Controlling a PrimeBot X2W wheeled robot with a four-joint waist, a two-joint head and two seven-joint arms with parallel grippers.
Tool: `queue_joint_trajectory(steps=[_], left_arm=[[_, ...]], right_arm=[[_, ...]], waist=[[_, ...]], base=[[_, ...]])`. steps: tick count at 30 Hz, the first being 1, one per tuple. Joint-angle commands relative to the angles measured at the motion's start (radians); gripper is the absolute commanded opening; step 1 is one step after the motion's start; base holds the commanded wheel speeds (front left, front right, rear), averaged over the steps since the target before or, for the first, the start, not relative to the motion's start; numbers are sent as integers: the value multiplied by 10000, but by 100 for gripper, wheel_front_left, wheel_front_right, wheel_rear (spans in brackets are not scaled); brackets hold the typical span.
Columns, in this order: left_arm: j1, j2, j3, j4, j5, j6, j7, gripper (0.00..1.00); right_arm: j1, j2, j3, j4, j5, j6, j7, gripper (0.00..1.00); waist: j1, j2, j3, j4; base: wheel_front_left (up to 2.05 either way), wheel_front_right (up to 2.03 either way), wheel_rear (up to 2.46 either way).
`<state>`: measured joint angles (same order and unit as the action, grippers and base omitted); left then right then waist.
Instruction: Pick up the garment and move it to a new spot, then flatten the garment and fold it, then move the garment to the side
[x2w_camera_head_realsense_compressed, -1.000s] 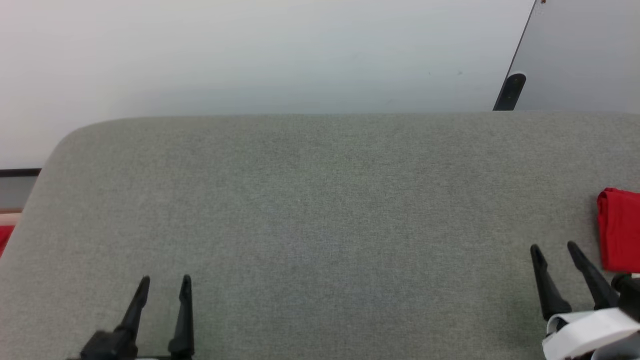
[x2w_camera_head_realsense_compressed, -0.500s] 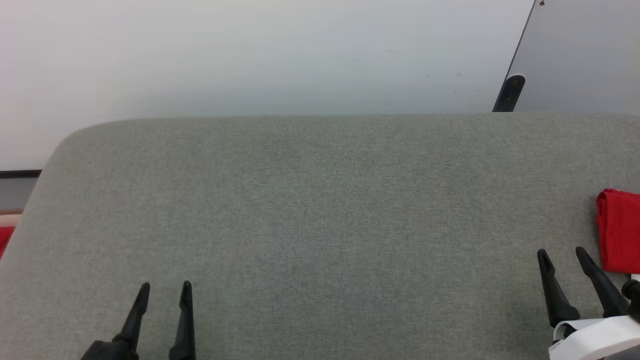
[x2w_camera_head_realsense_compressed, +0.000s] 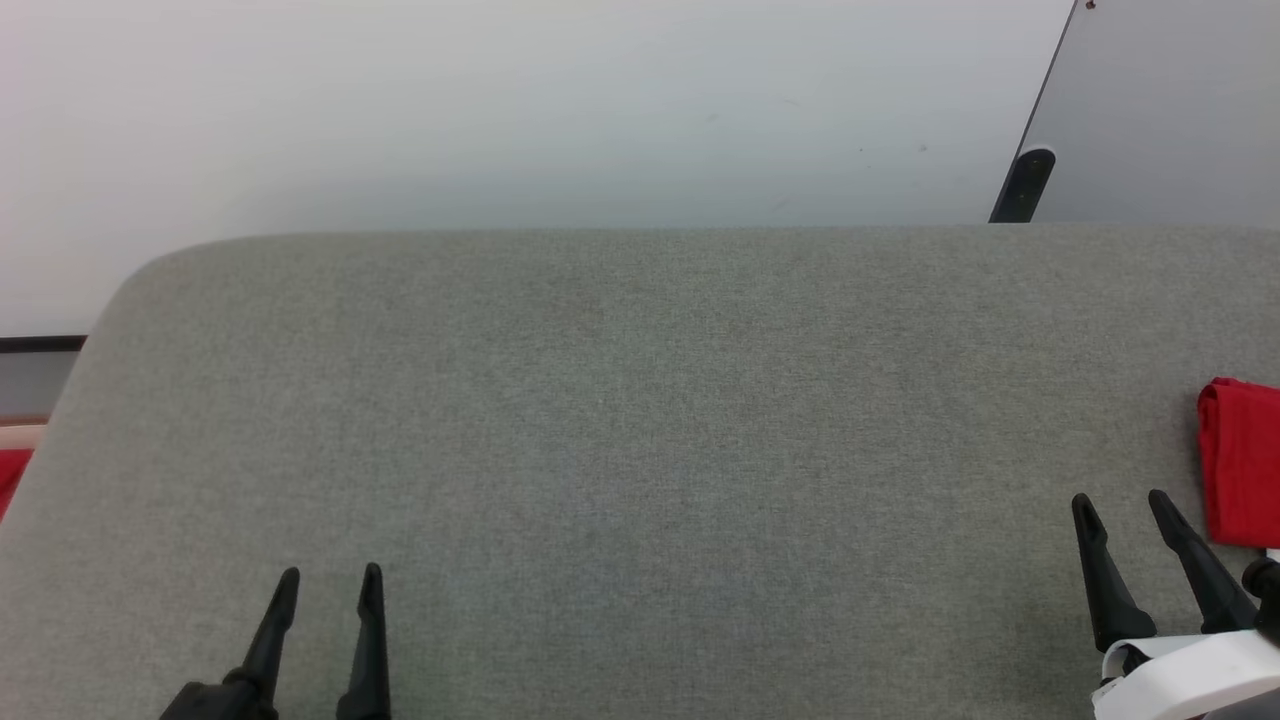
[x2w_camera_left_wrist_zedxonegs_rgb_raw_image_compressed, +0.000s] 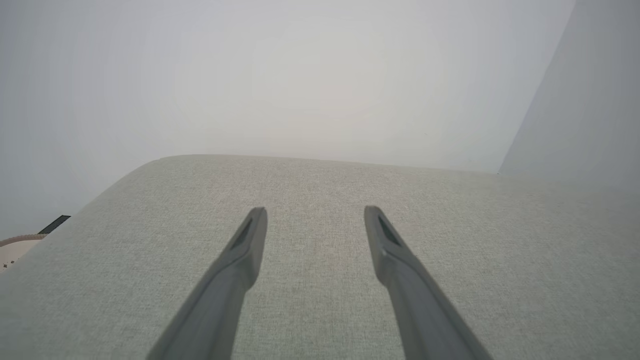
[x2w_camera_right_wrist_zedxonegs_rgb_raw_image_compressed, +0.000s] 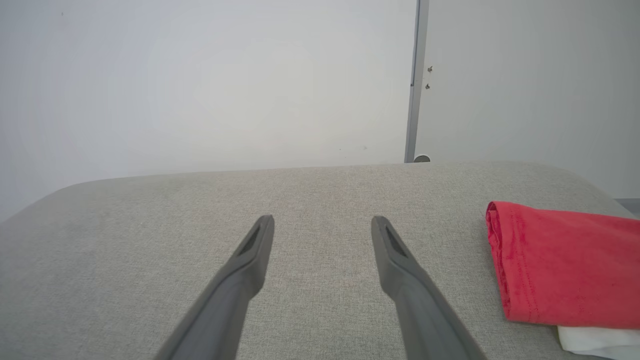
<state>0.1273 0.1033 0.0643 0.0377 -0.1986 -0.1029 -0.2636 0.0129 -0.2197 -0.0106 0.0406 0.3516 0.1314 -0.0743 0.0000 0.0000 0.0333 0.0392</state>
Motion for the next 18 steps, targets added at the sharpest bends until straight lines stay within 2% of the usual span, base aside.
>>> queue_joint_trajectory(steps=[1,9,10,13,18], left_arm=[[-12,-12,15,24,-70,-41,-3,100],[-61,112,-91,17,89,-11,-3,100],[-11,55,-90,76,43,-16,1,0],[41,-45,-125,367,21,-16,13,0],[-139,-86,-71,530,-902,-33,281,0]], right_arm=[[119,40,-10,-34,-25,-18,-23,100],[106,137,11,-54,-36,-18,-41,100],[-1,101,20,15,-5,0,-14,0],[39,201,77,305,17,0,13,0],[-44,311,5,442,845,-1,141,0]], waist=[[0,0,-2,-10],[0,0,27,-33],[0,0,24,-32],[1,0,23,-35],[0,0,11,-48]], base=[[0,0,0],[0,0,0],[0,0,0],[0,0,0],[0,0,0]])
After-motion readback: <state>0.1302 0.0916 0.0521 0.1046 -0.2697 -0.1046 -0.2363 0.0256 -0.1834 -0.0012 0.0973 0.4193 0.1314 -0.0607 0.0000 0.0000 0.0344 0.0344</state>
